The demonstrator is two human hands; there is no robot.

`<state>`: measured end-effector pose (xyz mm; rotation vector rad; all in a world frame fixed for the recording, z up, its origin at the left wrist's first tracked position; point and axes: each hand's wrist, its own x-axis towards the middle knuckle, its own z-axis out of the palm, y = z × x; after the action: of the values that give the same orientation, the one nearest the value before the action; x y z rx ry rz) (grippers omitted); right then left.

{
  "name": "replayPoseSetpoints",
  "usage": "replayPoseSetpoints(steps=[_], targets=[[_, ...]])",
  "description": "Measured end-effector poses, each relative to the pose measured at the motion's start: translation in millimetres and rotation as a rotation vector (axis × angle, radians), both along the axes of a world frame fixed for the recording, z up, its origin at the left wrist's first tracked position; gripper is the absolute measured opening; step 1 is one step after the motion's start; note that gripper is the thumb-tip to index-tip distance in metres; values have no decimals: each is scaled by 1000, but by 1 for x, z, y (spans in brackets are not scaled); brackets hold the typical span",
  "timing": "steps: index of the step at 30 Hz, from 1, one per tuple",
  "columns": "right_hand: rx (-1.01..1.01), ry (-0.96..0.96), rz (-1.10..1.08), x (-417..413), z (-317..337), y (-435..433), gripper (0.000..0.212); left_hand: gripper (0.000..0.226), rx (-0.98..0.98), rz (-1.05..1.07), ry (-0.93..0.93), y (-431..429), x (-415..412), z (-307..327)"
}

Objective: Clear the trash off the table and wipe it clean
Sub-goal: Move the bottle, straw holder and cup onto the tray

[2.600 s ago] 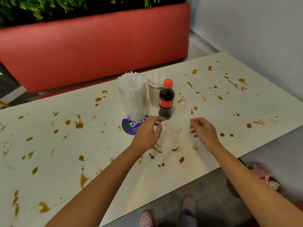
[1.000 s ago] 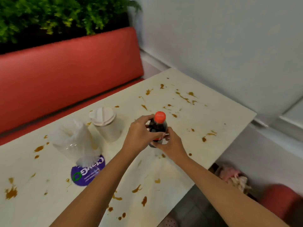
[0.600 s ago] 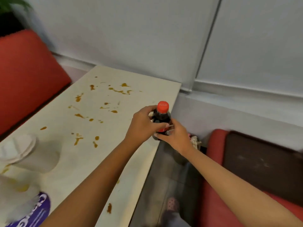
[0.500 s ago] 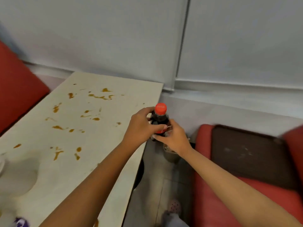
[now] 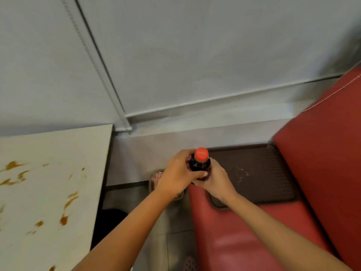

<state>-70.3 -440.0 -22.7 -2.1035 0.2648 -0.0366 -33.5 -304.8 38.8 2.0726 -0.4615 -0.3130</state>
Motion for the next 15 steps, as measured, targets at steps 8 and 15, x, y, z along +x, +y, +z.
replayPoseSetpoints(steps=[8,15], targets=[[-1,129,-45,31,-86,-71,54,58,8,-39,88,-74,47,-93],[60,212,-117,56,-174,-106,53,59,54,-100,154,-114,83,-176]])
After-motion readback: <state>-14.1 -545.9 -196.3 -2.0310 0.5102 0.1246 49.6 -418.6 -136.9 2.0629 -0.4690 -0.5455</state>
